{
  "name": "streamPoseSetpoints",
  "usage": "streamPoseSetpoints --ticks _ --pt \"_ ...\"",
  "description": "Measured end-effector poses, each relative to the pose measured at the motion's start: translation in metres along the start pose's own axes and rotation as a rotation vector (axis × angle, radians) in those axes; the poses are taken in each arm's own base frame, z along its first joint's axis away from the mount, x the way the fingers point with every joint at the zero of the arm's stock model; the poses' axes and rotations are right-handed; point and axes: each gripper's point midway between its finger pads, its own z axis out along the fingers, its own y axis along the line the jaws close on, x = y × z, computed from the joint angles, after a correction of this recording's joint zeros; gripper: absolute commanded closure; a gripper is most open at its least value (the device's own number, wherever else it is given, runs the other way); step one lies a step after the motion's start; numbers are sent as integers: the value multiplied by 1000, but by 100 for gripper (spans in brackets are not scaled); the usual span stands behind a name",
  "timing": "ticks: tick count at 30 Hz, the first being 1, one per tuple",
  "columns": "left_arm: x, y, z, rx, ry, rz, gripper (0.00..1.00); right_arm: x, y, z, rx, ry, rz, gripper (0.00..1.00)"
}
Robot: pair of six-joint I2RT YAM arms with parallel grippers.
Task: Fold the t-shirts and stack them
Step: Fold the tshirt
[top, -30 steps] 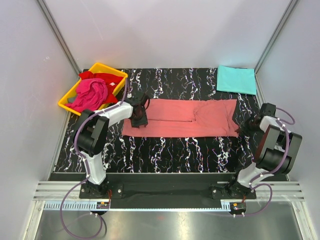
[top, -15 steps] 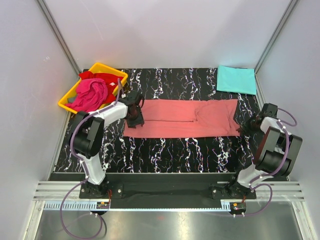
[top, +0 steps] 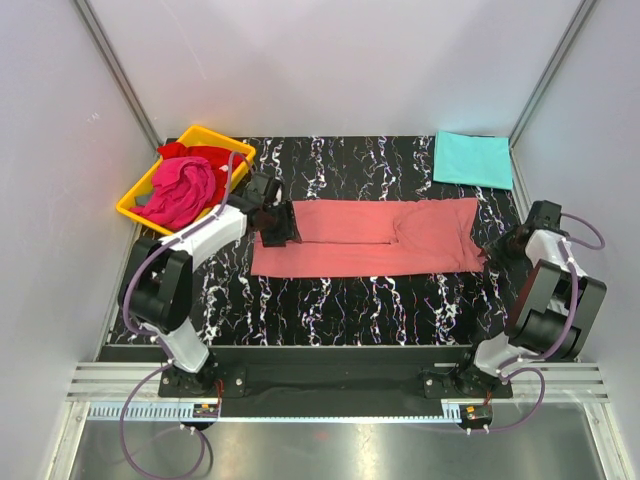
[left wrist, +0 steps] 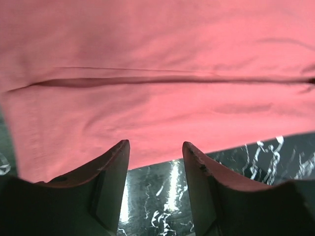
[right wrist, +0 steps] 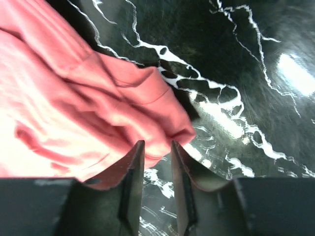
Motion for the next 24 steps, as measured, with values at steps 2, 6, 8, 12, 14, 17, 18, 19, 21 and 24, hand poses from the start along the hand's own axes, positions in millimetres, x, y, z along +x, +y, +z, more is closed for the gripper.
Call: streamPoseSetpoints --ticks 2,6,8,12,14,17,18,19,21,24 --pt "3 -6 4 34 20 15 47 -8 4 -10 12 -19 19 59" --pt "14 -3 19 49 68 33 47 -16 23 -26 1 -64 29 54" --pt "24 7 27 19 99 28 48 -3 43 -28 -26 -55 -3 54" --pt "44 34 35 -86 142 -3 50 32 70 -23 -60 5 -60 54" --pt "44 39 32 -107 123 -16 50 44 67 -18 -46 25 -67 54" --pt "56 50 21 -132 97 -35 48 53 45 -6 25 39 -60 54" --pt "63 56 15 -144 94 -45 48 57 37 -2 48 44 -58 54" --pt "69 60 9 -151 94 -53 48 62 28 3 70 53 -56 54" --pt "78 65 -3 -160 87 -75 48 70 15 11 109 74 -56 54" --pt "74 62 -14 -156 53 -99 48 76 6 21 140 100 -66 55"
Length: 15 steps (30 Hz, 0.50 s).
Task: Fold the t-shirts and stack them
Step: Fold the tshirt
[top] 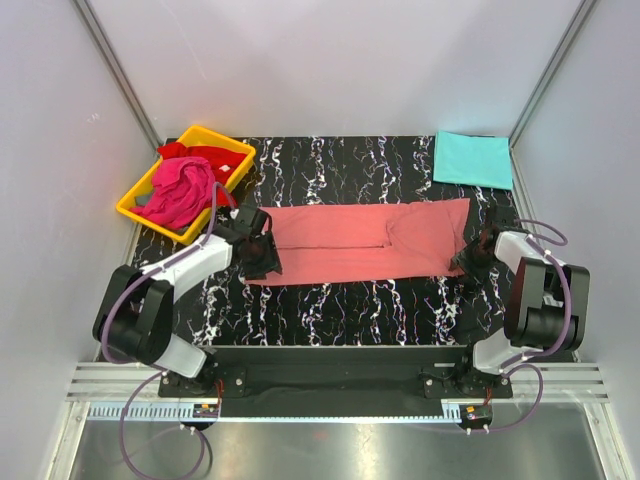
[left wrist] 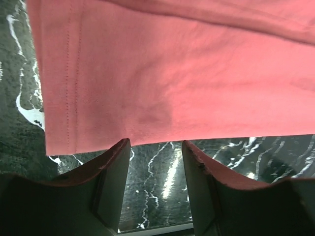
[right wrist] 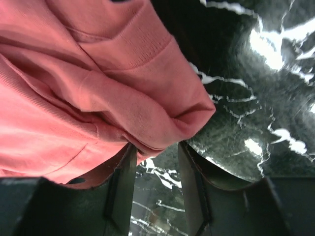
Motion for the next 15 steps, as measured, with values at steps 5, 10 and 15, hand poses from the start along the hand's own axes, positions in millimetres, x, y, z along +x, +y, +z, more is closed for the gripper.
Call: streamPoseSetpoints --ticks 5,10,15 --pt "-5 5 -5 -32 -34 -37 48 -6 -1 1 7 -26 -26 55" --pt "-5 21 -2 -109 -60 -86 47 -11 -2 1 17 -46 -46 56" --pt "2 42 2 -197 -66 -120 47 -13 -2 1 18 -53 -59 56"
